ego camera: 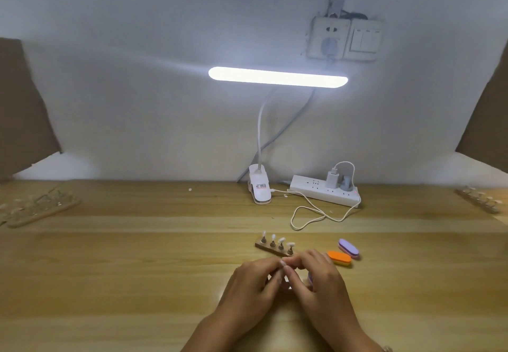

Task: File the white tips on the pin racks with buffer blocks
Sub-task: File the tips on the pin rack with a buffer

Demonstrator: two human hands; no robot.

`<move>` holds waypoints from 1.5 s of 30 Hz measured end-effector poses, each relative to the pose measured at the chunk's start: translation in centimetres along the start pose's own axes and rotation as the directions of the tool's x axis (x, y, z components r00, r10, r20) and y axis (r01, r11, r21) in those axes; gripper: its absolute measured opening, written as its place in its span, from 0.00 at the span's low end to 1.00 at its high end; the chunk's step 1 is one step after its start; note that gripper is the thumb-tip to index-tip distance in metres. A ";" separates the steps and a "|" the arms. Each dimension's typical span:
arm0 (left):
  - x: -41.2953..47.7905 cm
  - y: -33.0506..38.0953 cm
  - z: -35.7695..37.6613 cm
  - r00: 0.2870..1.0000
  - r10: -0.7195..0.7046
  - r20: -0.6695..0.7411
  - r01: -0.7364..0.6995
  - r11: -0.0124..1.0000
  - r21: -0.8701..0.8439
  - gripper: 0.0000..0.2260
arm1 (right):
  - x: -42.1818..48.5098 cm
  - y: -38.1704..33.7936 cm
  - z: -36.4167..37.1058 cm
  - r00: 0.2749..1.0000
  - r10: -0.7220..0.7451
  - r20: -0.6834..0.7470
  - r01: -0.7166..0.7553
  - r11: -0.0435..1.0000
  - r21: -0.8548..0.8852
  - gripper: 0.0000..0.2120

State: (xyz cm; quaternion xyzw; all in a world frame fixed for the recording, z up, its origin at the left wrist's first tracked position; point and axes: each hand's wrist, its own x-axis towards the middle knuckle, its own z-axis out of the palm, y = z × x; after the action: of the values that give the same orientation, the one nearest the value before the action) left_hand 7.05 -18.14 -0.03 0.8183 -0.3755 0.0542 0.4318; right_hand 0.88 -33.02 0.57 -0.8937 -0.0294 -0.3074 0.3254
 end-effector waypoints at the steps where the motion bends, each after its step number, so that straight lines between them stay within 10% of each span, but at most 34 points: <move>1: 0.1 0.0 0.0 1.000 -0.021 0.008 0.021 1.000 0.003 0.09 | -0.1 0.0 0.0 1.000 -0.001 0.004 0.001 1.000 0.000 0.06; 14: 0.5 0.4 0.0 0.974 -0.225 0.017 0.223 0.952 -0.209 0.12 | 2.3 1.7 -1.8 0.995 0.086 -0.052 -0.091 0.992 -0.091 0.11; 36: 0.9 0.5 -0.8 0.955 -0.293 -0.044 0.271 0.925 -0.267 0.07 | 5.3 3.8 -1.7 0.952 0.167 0.256 -0.072 0.937 -0.342 0.19; 41: 0.8 1.0 -0.9 0.952 -0.302 0.056 0.307 0.925 -0.225 0.04 | 5.6 5.9 -5.7 0.988 0.099 0.117 -0.061 0.954 -0.292 0.20; 45: 0.9 2.8 0.0 0.927 -0.332 0.177 0.334 0.942 0.020 0.26 | 5.3 11.2 -12.6 0.923 0.309 -0.228 -0.369 0.876 -0.310 0.23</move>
State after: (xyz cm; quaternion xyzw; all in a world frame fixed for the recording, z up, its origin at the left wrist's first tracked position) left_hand 5.86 -19.64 2.14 0.8694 -0.2686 -0.0951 0.4037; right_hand 1.34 -50.20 4.80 -0.8982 0.2110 -0.3216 0.2129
